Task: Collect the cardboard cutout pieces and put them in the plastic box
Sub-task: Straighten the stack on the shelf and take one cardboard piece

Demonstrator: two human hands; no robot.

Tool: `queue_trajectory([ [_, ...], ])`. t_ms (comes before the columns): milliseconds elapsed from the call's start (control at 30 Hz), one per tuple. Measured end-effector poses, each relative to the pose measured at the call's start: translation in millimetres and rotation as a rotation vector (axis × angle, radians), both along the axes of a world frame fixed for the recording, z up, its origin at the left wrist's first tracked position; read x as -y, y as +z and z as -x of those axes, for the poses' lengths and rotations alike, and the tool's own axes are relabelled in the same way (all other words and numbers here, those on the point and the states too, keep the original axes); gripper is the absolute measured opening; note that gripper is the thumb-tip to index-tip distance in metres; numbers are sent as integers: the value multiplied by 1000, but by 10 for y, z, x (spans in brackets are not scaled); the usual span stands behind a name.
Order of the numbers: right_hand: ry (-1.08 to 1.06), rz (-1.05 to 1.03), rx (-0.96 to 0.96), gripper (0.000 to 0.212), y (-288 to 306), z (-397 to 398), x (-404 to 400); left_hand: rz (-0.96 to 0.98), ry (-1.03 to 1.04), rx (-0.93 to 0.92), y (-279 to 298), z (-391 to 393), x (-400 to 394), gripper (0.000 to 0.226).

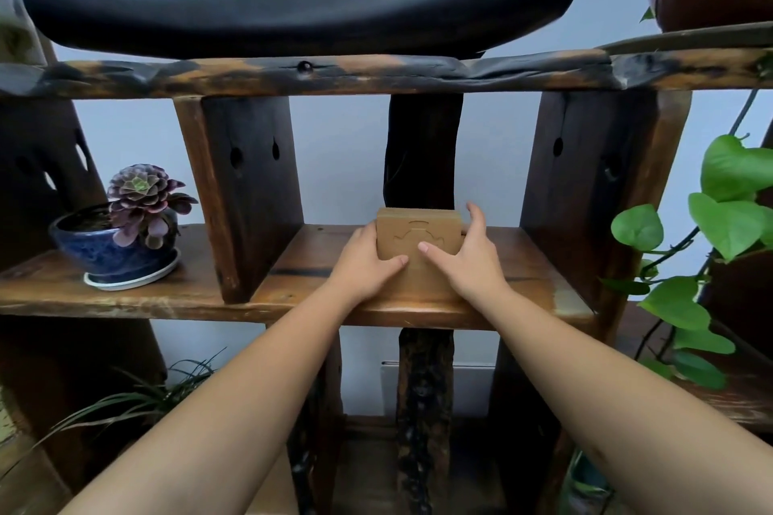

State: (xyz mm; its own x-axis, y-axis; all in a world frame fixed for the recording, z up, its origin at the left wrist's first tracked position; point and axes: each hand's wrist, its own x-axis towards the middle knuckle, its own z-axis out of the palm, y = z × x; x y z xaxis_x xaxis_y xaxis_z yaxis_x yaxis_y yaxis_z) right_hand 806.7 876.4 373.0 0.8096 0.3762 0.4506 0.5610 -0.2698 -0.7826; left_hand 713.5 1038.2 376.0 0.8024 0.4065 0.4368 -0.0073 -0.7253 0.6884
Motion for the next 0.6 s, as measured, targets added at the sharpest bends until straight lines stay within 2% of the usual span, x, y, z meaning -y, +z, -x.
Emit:
queue_trajectory([
  [33,4,-5,-9,97,-30,-18,17,6,0,-38,-21,-6,-12,64],
  [133,4,106,128,74,-108,-55,24,-19,9,-108,-13,-1,-58,68],
  [200,-20,147,148,69,-141,-64,26,-2,-7,-139,3,21,-60,66],
  [300,-30,158,88,67,-166,-53,35,50,-36,-164,-13,88,-44,60],
  [467,139,160,-95,68,-65,-51,142,56,-32,-178,6,201,30,55],
  [600,98,59,-129,61,-13,96,249,189,4,-87,52,368,157,71],
])
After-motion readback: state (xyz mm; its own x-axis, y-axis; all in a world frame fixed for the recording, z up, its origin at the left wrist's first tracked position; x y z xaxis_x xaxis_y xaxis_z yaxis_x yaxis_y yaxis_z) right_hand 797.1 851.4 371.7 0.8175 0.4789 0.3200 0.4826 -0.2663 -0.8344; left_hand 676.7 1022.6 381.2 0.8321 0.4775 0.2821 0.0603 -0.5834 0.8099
